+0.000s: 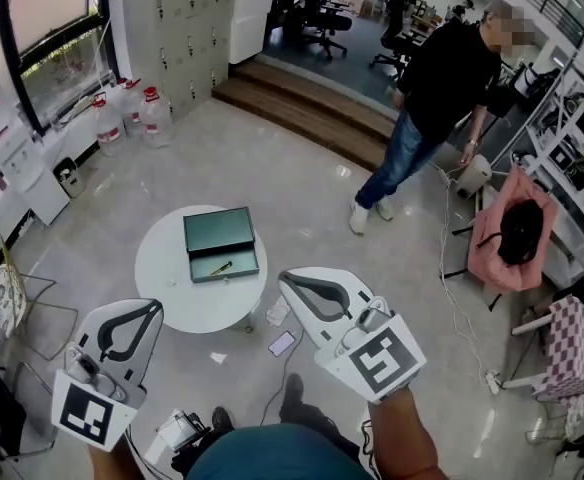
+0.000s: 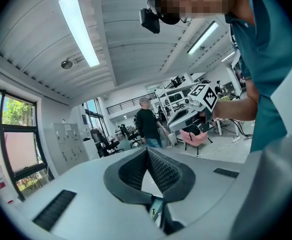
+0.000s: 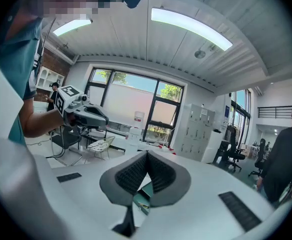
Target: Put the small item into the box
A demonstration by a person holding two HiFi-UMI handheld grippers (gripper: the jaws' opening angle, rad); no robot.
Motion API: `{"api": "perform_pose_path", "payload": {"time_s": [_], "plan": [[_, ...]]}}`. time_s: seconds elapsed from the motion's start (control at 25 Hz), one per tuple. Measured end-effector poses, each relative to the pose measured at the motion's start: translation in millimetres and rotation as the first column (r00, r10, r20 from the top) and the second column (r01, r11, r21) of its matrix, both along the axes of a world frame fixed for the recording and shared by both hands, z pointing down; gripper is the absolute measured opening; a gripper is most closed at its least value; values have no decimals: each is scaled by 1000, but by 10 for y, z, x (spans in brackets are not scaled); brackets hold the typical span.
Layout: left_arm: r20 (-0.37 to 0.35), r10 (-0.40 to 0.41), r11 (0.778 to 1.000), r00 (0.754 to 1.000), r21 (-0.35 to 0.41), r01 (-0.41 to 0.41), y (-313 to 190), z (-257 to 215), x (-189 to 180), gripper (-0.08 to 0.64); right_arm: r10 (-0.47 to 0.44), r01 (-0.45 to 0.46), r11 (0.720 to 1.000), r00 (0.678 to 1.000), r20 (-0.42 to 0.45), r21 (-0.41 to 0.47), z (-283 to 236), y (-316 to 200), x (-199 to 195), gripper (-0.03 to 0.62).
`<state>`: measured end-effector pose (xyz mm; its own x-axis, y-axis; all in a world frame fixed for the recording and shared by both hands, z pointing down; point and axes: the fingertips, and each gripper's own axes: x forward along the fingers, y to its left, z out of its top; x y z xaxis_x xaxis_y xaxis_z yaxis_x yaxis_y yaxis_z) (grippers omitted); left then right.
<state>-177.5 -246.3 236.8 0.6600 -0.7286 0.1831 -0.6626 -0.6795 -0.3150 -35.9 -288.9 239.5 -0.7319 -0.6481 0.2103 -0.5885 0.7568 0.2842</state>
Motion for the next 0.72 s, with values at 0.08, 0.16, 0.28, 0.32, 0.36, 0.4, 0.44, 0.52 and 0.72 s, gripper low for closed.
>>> {"api": "perform_pose_path", "payload": {"time_s": [0.08,0.16,0.28,0.32,0.36,0.4,0.44,0.52,0.72], "plan": [[-6,1,1000,1000,0,-1,81,-29,-83,18,6,-6,1000,1000,-5,6,-64,72,-50,37],[-6,4,1000,1000,2,-4,152,-31,-170,18,11,-10,1000,1000,-8,8,-94,138,-114,37],[7,10,1000,1000,5,-10,262,-22,-262,18,12,-12,1000,1000,-11,10,-115,248,-182,37],[13,13,1000,1000,8,-13,294,-27,-284,18,13,-13,1000,1000,-10,10,-126,284,-198,37],[14,16,1000,1000,11,-16,325,-39,-300,18,14,-14,1000,1000,-9,12,-140,319,-210,37],[8,15,1000,1000,13,-16,354,-54,-309,18,15,-14,1000,1000,-10,13,-152,353,-218,37],[1,15,1000,1000,14,-15,382,-68,-310,18,15,-15,1000,1000,-11,14,-160,383,-220,37],[6,24,999,1000,23,-24,428,-89,-289,18,16,-16,1000,1000,-11,13,-175,428,-211,37],[63,70,996,996,57,-74,532,-161,-206,18,14,-14,1000,1000,-11,10,-247,526,-178,37]]}}
